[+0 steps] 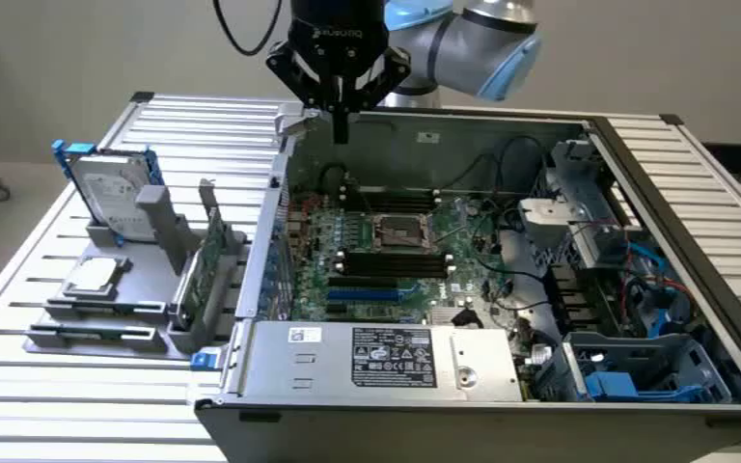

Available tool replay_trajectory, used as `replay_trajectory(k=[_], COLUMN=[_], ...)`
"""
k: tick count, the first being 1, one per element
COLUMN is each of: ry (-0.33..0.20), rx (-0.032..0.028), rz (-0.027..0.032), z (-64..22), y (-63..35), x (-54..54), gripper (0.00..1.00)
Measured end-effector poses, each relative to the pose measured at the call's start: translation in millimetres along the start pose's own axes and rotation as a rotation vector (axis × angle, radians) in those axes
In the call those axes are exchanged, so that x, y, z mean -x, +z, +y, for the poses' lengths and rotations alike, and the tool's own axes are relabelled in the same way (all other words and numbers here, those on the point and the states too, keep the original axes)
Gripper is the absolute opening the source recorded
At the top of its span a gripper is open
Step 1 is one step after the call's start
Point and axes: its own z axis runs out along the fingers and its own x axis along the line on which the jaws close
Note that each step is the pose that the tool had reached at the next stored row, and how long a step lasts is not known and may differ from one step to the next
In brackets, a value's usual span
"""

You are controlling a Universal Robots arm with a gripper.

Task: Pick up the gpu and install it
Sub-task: 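Reach for the gpu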

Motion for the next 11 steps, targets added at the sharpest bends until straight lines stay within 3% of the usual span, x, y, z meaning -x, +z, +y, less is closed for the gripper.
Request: replay_trajectory(k=[11], ry=[0.0], rx=[0.0], rz=[0.0], z=[0.0], y=[-0.5], x=[0.0], gripper=[0.11])
